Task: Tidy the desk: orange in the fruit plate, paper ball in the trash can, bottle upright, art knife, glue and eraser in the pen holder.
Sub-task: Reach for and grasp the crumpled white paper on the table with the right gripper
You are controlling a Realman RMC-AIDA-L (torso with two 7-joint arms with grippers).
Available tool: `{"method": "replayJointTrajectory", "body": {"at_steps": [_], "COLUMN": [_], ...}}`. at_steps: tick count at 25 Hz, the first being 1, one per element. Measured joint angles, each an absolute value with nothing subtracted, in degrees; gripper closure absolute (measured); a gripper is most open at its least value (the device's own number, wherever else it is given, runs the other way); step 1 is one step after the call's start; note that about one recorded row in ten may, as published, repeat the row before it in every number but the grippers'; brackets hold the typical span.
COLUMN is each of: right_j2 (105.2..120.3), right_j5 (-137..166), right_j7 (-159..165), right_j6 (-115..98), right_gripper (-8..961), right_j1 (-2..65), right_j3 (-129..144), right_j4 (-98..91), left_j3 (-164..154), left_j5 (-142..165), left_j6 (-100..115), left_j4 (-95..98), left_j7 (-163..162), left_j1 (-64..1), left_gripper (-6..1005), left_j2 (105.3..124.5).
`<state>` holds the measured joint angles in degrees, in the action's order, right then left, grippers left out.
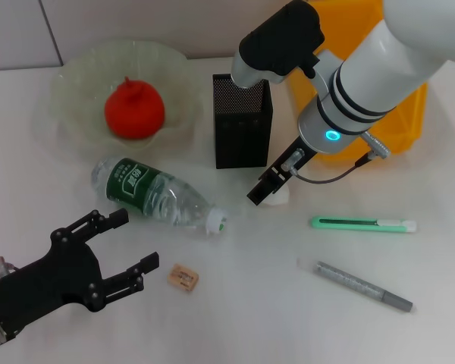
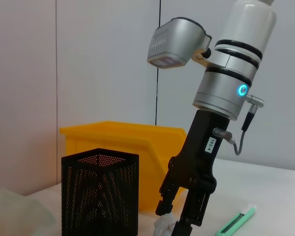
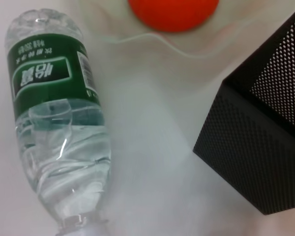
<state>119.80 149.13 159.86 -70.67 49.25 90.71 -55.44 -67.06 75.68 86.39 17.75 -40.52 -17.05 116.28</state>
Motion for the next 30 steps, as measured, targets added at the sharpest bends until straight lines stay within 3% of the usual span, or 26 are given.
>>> {"method": "replayJointTrajectory", "body": {"at_steps": [24, 29, 30], "right_j2": [119.79, 119.79, 119.79], "right_j5": [149.0, 148.9, 148.8], "right_j7": [159.6, 159.6, 159.6], "right_j6": [-68.6, -68.5, -68.6], "right_gripper": [292, 517, 527], "right_j1": [50.6, 50.7, 50.6], "right_j3": [90.7, 90.7, 90.7], "right_j4": [-51.1, -50.8, -51.0], "left_j3": [-67.1, -67.1, -67.1], "left_j5": [75.7, 75.7, 75.7], "left_j6": [86.2, 86.2, 86.2], "left_j4": [17.5, 17.5, 17.5], "left_j7": [-40.5, -40.5, -40.5], "left_j1": [-16.9, -17.0, -17.0], "left_gripper": [186, 186, 186], "left_j2": [116.28, 116.26, 116.25]}}
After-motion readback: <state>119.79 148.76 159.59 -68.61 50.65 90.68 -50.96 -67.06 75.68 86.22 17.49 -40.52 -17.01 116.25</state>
